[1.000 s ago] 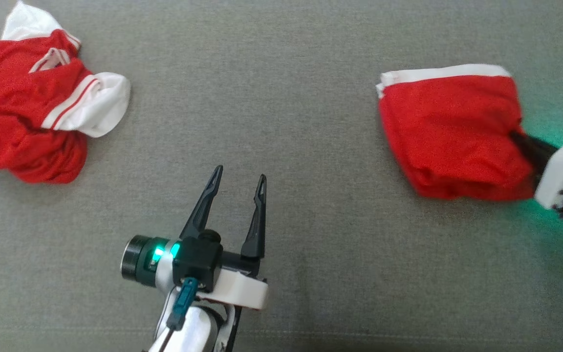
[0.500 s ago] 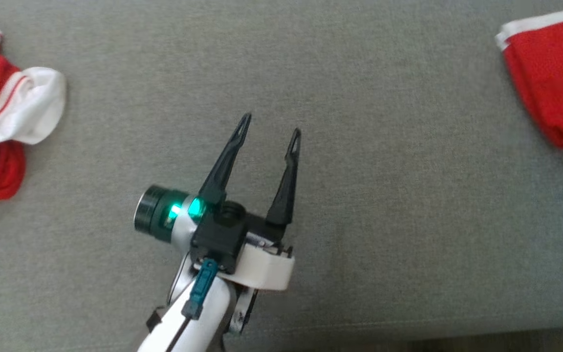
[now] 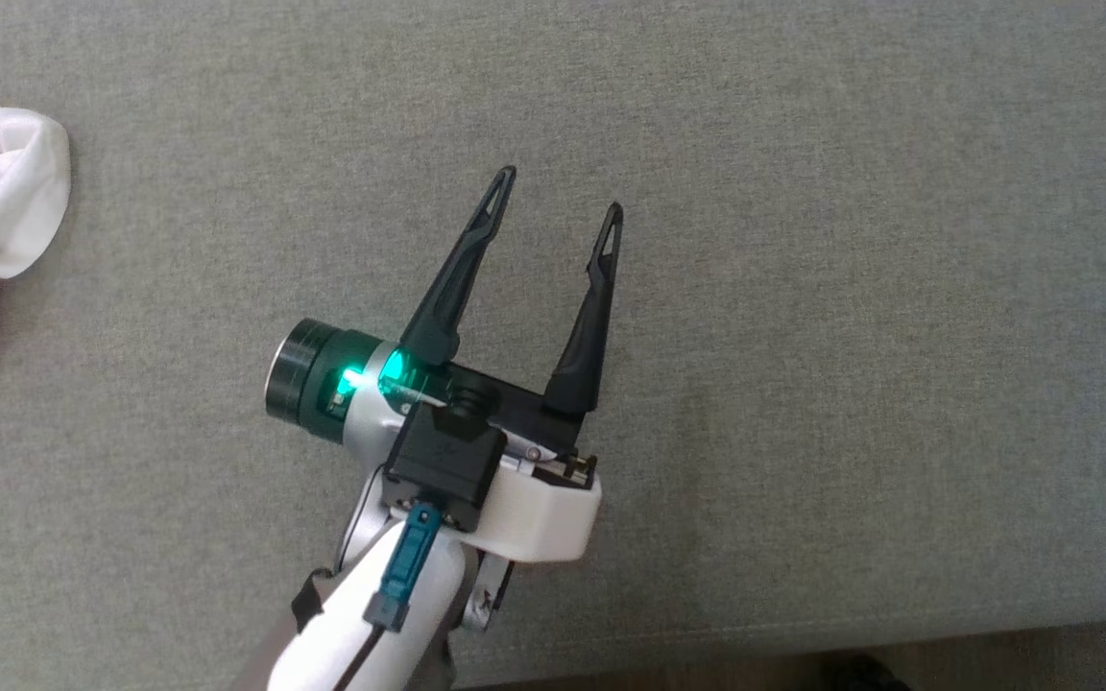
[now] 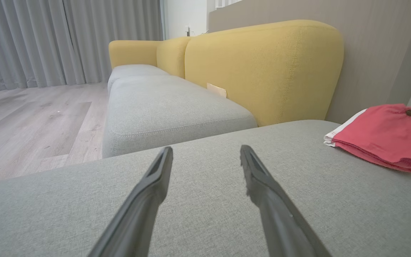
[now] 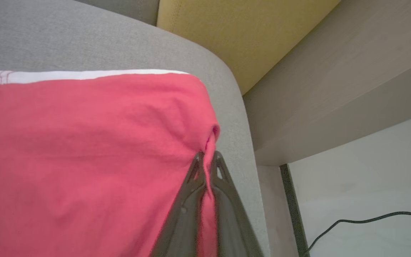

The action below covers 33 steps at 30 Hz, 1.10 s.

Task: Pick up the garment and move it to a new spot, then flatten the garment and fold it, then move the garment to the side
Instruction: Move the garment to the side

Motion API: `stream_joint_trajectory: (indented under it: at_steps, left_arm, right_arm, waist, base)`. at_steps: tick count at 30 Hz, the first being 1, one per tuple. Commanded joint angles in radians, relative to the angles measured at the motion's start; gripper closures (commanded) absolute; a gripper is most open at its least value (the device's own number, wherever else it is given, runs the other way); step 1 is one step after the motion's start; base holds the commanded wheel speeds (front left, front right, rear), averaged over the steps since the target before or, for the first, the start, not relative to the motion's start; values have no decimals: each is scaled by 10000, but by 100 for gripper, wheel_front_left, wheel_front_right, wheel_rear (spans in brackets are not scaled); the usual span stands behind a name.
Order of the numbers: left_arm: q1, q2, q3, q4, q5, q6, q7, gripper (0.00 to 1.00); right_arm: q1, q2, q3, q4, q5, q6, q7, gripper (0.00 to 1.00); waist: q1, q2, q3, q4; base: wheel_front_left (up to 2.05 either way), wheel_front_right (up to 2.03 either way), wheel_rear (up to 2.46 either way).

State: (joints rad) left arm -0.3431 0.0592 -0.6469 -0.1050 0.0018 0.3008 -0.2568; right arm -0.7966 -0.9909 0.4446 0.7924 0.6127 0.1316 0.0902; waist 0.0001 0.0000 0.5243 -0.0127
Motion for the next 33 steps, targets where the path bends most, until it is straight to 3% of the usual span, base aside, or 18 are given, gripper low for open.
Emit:
stream_joint_trajectory:
  at_steps: [1,2,3,4,10,17,26,33]
  left_arm:
    - [-188,62,209,-411,86,73,-49,0]
    - [-190,72,204,-422,81,85,-49,0]
    - [-200,82,199,-426,75,90,-49,0]
    - [-216,91,196,-421,66,92,-49,0]
    - [-205,139,270,-254,-58,148,-49,0]
    - [453,266,793,140,-559,297,-49,0]
    - [2432,433,1754,755,-1126,349,-49,0]
    - [3710,445,2575,802,-1265,366,-49,0]
  right_arm:
    - [84,-684,-112,-3,-124,-9,-145,100]
    - [42,-705,-225,113,-268,-9,-244,100]
    - [-1,-704,-331,230,-442,-9,-358,56]
    - [-50,-663,-449,344,-624,-9,-486,0]
    - [-239,313,-1048,583,-1816,-9,-1269,0]
    - [441,2626,-1404,-330,-2073,-9,-1633,0]
    - [2855,5910,-1470,-758,-1754,-9,-3039,0]
    - [4488,7337,-2143,-1534,-2316,-9,-3505,0]
  waist:
    - [-1,0,39,11]
    - [-1,0,66,13]
    - [-1,0,90,16]
    - [-1,0,98,20]
    - [-1,0,-286,32]
    - [-1,0,-1631,-25]
    - [-1,0,-4324,170]
    - [-1,0,-5533,284]
  base:
    - [0,0,0]
    - [0,0,0]
    - [0,0,0]
    - [0,0,0]
    - [0,0,0]
    - [0,0,0]
    - [0,0,0]
    - [0,0,0]
